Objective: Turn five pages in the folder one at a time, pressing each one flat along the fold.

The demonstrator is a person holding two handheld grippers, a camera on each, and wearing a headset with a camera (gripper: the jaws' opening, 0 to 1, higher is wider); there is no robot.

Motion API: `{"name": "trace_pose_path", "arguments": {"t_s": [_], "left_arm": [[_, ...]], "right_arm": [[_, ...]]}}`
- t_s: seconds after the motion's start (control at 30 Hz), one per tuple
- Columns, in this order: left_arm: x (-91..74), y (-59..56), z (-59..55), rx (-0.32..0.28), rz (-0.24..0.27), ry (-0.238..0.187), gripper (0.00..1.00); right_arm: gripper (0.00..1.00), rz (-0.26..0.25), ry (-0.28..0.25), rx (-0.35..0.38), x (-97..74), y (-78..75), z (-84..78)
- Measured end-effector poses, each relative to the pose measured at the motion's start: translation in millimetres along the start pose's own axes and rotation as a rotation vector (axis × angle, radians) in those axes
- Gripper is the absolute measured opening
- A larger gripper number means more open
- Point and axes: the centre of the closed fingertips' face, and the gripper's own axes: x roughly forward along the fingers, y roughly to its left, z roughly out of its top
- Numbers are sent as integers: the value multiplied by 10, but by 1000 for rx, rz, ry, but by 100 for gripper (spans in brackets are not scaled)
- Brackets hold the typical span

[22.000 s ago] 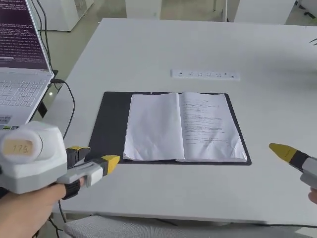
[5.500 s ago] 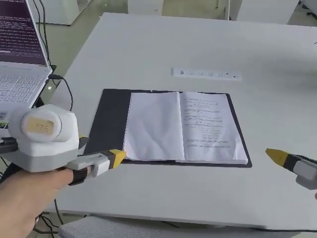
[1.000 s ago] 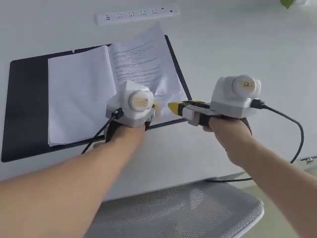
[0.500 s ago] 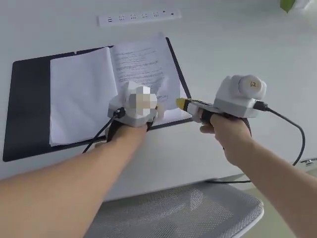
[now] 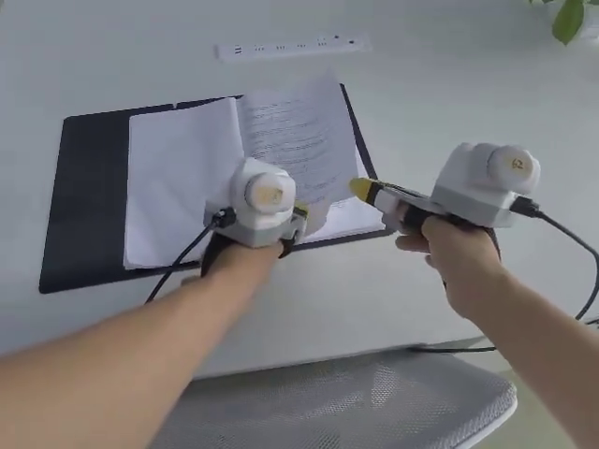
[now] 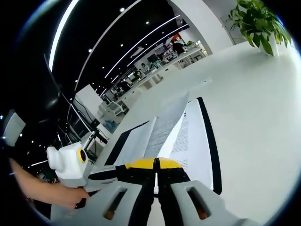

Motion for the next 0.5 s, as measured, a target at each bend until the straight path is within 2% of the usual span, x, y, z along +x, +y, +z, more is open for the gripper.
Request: {"name": "trace_pose_path", "arguments": {"t_s": [0.27,0.5], "left_arm": [[-381,173,84,-30,5,-46,13],[-721,397,86,-78,36,-80,15]], "right_arm": [[0,89,-30,-43,54,479,136],[0,164,-23,-74,189,878,103]]}}
